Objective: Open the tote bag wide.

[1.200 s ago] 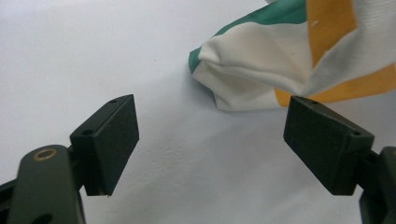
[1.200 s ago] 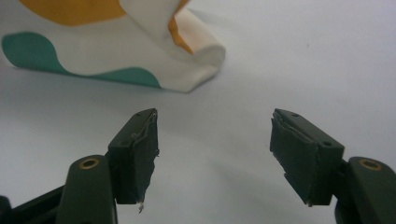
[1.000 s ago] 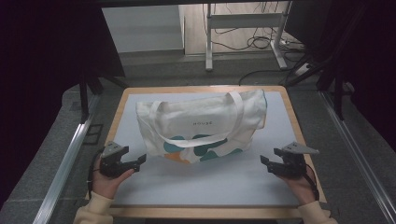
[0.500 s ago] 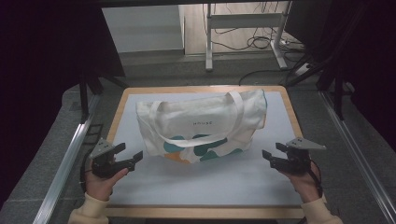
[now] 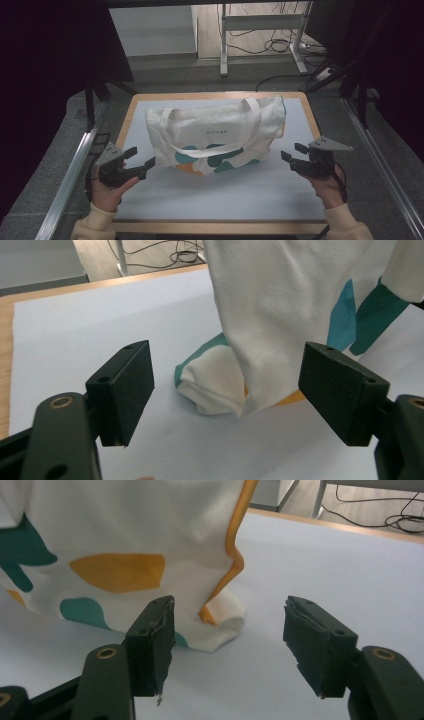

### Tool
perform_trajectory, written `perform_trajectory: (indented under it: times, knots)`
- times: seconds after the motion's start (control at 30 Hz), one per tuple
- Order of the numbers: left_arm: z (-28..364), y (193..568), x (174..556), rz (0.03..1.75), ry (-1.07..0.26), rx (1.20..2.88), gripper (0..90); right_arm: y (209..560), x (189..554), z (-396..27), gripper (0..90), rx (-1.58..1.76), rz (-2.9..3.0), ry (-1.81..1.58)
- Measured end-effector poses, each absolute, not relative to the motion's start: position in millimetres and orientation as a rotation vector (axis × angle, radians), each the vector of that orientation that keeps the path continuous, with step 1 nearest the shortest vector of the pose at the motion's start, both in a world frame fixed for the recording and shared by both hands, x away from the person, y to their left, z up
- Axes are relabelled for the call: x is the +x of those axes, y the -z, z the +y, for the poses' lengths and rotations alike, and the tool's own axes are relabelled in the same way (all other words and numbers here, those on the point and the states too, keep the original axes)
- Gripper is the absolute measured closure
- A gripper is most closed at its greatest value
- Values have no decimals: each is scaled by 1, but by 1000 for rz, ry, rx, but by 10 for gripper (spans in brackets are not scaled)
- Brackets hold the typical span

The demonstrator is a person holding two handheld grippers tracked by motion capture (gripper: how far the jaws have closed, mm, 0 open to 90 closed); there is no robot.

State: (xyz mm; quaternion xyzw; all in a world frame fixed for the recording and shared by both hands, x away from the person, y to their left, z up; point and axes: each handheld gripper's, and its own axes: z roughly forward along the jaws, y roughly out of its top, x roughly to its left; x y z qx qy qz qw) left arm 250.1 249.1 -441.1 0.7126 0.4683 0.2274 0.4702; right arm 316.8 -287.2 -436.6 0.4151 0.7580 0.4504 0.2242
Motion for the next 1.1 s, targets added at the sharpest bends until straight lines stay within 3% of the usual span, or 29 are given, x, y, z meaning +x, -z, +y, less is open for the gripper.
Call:
perform_trajectory:
  times: [0.6,1.1]
  knots:
    - [237,415,273,1120,-517,1749,218,399,350,-279,380,1115,2086,-1308]
    - [228,414,296,1119,-476,1759,233,385,379,-270,315,1119,2099,-1359]
